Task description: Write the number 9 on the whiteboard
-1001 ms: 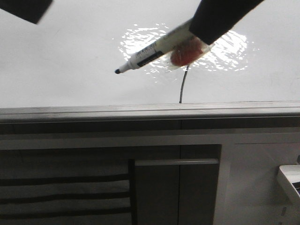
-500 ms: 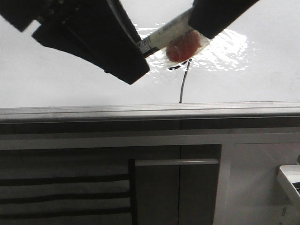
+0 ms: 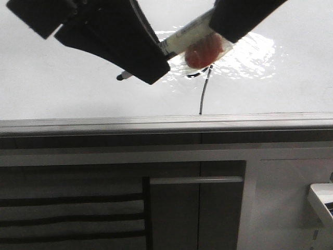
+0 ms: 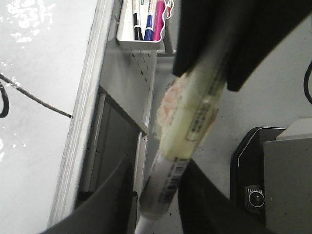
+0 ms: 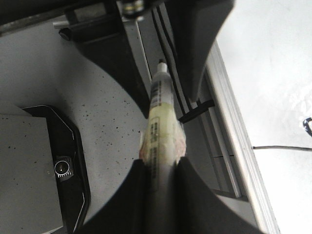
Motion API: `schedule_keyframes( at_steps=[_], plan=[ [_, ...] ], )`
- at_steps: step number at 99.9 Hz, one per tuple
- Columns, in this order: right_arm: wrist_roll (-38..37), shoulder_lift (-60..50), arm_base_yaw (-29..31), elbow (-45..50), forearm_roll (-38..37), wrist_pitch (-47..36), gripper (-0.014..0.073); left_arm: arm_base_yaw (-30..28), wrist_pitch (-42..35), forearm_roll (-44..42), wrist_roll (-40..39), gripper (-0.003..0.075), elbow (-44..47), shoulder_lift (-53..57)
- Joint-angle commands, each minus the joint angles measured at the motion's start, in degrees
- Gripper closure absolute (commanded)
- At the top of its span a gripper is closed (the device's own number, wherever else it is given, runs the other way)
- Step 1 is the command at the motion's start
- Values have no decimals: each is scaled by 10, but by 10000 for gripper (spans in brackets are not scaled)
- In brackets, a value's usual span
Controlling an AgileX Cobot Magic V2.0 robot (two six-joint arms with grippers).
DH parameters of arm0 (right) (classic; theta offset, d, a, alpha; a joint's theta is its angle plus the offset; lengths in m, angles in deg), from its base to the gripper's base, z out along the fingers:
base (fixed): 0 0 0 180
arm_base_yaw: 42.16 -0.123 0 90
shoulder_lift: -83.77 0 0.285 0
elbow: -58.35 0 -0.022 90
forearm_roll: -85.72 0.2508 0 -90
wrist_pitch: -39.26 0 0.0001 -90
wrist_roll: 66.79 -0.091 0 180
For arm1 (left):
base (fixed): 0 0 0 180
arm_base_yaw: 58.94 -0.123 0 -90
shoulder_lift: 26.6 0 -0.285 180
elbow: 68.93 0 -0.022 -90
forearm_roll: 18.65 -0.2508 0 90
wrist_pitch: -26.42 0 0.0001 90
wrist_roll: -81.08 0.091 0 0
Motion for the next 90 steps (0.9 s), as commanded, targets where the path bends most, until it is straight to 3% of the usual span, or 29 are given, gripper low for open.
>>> schedule_keyframes(
  at_steps=[1,27,43,53,69,79,90],
  plan=[
    [6,-16,-1,-20,9,-23,639,5,-24,16,-1,591,-19,15],
    [6,-16,-1,-20,9,-23,613,5,-23,16,-1,699,-19,15],
    [6,-18,-1,-20,-4,-17,346,4,-12,16,-2,741,-19,15],
    [-47,-33,2,-31,-54,7,274,-7,-2,2,-23,741,-19,21],
    [-182,-91,30,-36,-141,29,272,-50,-5,-104,-181,741,-19,50],
    [-192,-122,54,-36,-144,49,272,-89,-4,-179,-322,741,-19,66],
    [-194,-143,71,-34,-145,65,272,-133,3,-220,-412,741,-8,83]
  ],
)
